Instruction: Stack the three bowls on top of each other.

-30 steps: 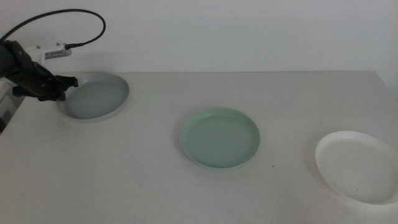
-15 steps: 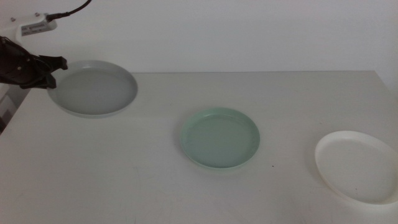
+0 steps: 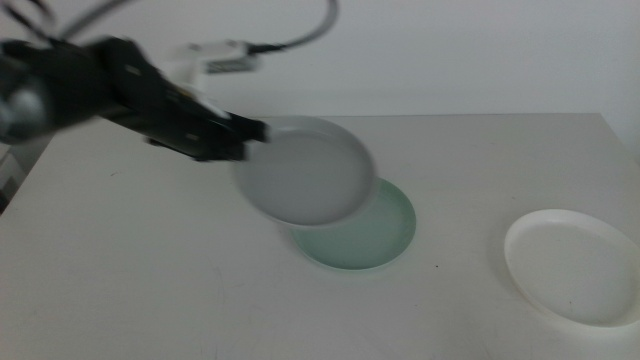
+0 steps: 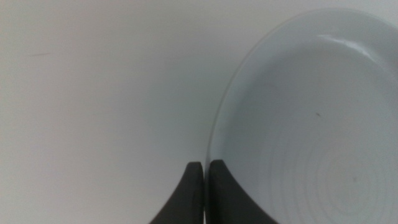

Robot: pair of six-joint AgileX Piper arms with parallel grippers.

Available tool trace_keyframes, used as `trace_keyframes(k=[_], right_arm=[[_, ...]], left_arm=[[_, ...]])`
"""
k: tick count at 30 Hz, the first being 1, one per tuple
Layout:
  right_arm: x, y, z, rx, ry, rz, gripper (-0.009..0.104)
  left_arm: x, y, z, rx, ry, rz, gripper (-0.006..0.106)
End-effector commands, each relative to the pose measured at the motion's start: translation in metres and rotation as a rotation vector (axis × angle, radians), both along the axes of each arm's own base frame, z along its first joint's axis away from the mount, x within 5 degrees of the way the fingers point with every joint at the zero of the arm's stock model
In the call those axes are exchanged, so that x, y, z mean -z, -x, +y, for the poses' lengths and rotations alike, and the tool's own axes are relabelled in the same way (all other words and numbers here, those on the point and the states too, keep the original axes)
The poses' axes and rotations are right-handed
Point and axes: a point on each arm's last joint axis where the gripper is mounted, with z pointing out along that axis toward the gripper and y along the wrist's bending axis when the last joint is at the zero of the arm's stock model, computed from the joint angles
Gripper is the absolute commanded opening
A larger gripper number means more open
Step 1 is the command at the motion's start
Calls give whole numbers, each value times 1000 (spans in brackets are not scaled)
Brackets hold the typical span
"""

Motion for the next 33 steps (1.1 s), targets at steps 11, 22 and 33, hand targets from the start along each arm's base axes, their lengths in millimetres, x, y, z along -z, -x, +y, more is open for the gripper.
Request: trace_keyframes(k=[11,22,33], right_arm=[[-11,1,0,1,9,-114,63],[-11,1,0,1,9,-114,63],[-11,1,0,1,9,-114,63]], left_arm=[[26,-11,-60,-10,91,-90,0],[40,-16,-61,-5,73,-89,14],[6,0,-57,120,17,-129,105]])
